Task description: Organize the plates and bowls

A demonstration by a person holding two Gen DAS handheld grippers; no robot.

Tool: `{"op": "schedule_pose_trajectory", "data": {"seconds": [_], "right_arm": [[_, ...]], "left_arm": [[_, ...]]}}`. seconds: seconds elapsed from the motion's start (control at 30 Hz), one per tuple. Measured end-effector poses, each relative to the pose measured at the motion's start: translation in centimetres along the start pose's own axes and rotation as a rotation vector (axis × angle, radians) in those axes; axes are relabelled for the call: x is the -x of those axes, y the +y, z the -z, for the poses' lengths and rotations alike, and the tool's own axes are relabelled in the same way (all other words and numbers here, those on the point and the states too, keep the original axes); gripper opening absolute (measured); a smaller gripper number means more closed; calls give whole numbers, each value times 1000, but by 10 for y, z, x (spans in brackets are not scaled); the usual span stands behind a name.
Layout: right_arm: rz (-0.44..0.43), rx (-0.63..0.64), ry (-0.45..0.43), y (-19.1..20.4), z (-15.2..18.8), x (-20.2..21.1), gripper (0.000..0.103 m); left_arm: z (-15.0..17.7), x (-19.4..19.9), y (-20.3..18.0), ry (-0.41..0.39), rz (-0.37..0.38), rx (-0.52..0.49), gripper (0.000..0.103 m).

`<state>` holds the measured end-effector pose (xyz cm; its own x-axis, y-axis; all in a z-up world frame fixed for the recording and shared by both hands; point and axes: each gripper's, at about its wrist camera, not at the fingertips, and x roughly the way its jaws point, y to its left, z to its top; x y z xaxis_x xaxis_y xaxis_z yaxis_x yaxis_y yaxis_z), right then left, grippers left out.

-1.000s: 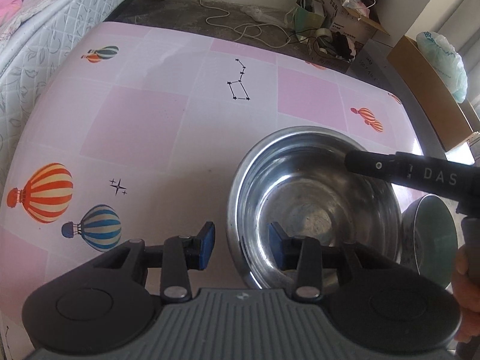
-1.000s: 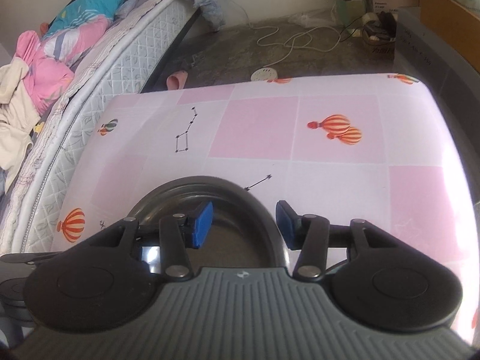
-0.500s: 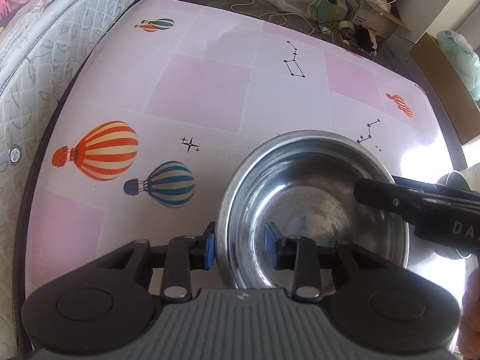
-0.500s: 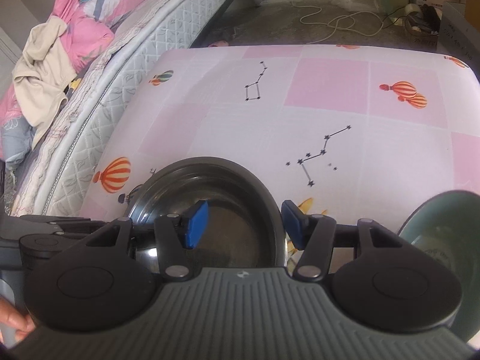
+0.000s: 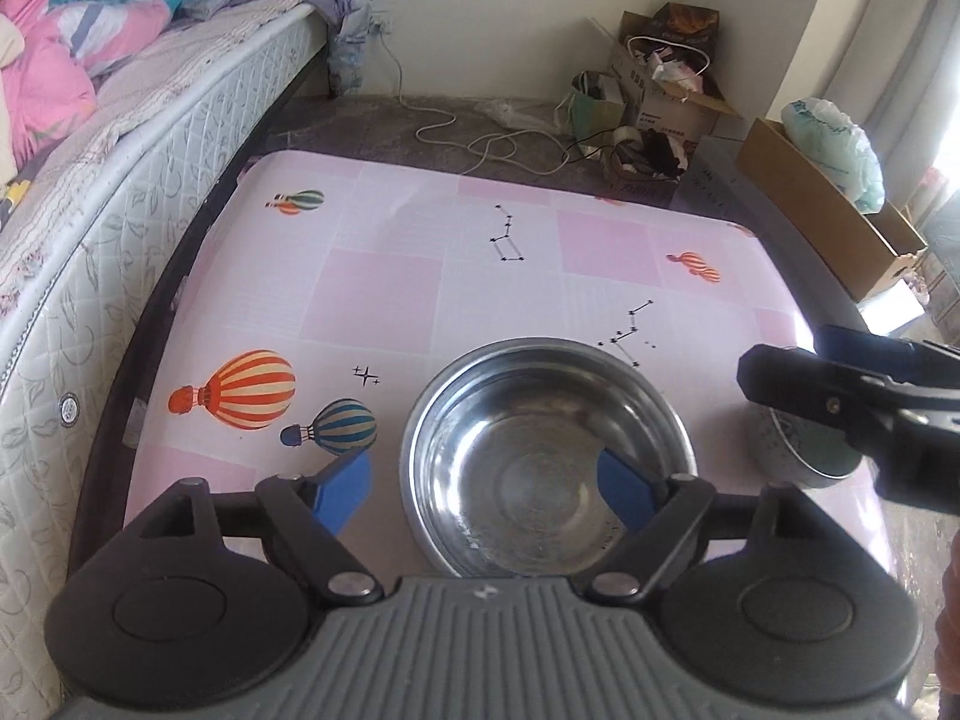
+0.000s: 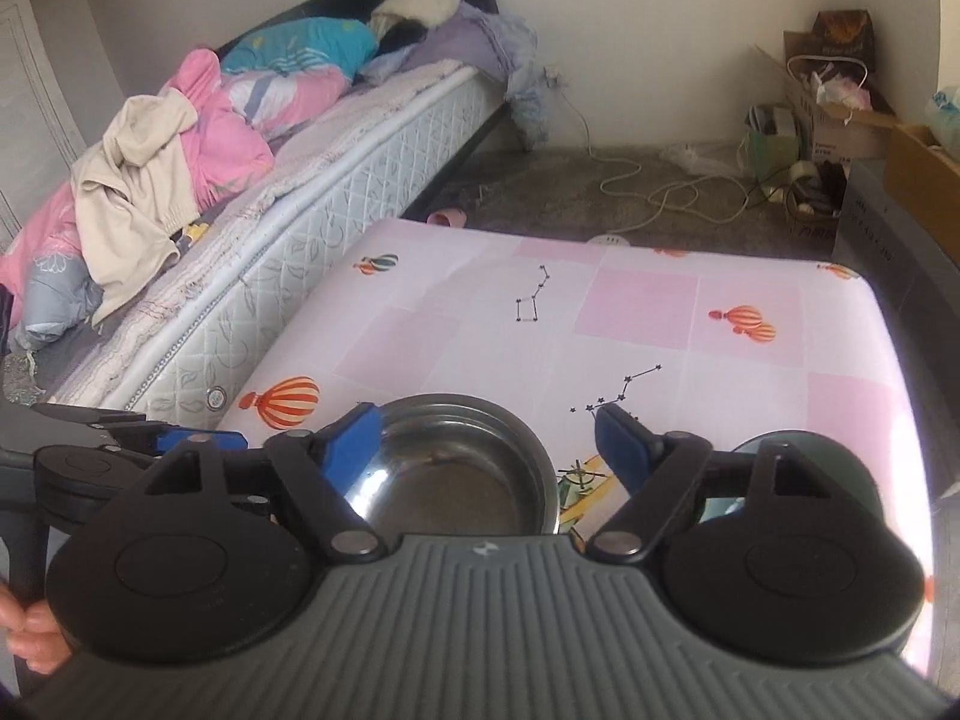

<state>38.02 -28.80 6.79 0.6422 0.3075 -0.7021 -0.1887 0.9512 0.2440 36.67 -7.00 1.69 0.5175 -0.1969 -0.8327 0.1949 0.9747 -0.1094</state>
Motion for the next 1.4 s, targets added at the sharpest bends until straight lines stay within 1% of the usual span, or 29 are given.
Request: {"op": "schedule_pose_trajectory", "data": {"seconds": [0.07,0.13,0.17,0.2,0.3,0.43,0.53,0.6,0.7,0.73,0.83,0.9,1.0,1.07,1.2,1.3,1.4], "right_arm": [[13,33,-38,4,2,30,86],[30,63,-69,7,5,56,94],[40,79,-85,8,8,73,96],[49,94,-99,9,10,87,102],[94,148,-145,13,18,130,102],[213,225,-181,19,32,180,102],[315,262,-201,20,45,206,102],[355,275,-235,21,54,222,102],[392,274,-259,17,62,246,102],[395,267,-267,15,63,254,102],[366,237,-290,6,67,276,102],[340,224,-293,0,71,288,102],[317,208,-281,-7,76,293,102],[302,185,-275,-14,82,296,102],[258,181,-314,-22,92,298,102],[225,173,-323,-30,97,297,102],[197,137,-312,-38,97,289,102]], "left_arm": [[3,12,-7,-20,19,-11,91],[6,23,-13,-36,42,-22,91],[8,28,-17,-45,55,-27,91],[10,33,-19,-54,66,-32,91],[17,47,-28,-84,91,-54,92],[25,64,-40,-120,109,-96,92],[31,74,-47,-133,135,-107,93],[34,80,-51,-134,158,-113,96],[38,86,-58,-134,184,-129,96],[39,87,-60,-134,187,-132,96],[43,92,-66,-141,194,-131,97],[44,93,-67,-146,210,-117,100],[46,94,-71,-142,229,-99,101],[46,95,-74,-143,235,-104,102],[44,94,-82,-149,253,-144,103],[43,90,-87,-146,287,-166,103],[40,81,-88,-144,329,-131,103]]}}
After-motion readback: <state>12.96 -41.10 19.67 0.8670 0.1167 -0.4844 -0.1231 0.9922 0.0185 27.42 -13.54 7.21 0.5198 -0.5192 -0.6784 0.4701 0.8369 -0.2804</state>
